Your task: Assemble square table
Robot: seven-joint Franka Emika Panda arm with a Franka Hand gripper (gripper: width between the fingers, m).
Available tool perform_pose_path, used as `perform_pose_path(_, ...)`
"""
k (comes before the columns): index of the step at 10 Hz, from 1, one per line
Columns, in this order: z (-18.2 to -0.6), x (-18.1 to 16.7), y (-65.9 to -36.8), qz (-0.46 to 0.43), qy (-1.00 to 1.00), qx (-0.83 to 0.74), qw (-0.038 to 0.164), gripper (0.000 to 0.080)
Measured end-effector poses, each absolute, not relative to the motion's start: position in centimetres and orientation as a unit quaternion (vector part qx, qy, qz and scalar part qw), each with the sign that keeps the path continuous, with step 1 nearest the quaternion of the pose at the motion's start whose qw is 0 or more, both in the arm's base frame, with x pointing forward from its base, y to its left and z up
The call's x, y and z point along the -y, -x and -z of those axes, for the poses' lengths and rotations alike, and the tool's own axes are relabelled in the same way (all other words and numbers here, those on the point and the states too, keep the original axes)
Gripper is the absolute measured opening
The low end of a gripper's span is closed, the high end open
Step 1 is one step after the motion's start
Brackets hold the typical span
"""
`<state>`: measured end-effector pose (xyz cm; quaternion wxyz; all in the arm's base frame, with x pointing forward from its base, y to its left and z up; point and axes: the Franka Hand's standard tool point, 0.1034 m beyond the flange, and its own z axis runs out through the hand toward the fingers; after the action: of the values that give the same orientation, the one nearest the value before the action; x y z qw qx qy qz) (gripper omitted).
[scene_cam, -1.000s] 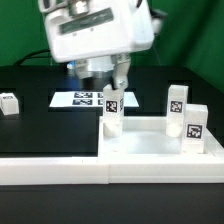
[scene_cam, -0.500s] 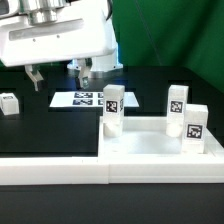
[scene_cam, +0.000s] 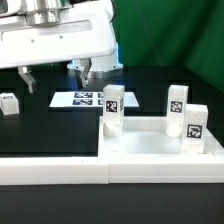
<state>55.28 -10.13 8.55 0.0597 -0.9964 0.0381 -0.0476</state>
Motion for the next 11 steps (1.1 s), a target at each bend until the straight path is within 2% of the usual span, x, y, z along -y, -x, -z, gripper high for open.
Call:
perform_pose_path(1, -7.8, 11.7, -53.1, 0.03, 0.998, 0.011, 0.049, 0.0649)
perform_pose_path(3, -7.3, 15.2, -51.9, 0.047, 0.993, 0.108, 0.007, 0.0649)
perform_pose_path(9, -7.1, 15.8, -51.5, 0.033, 0.965, 0.26, -0.009, 0.0649)
perform_pose_path(11, -6.1, 17.6, -49.0, 0.006, 0.965, 0.263, -0.02, 0.0649)
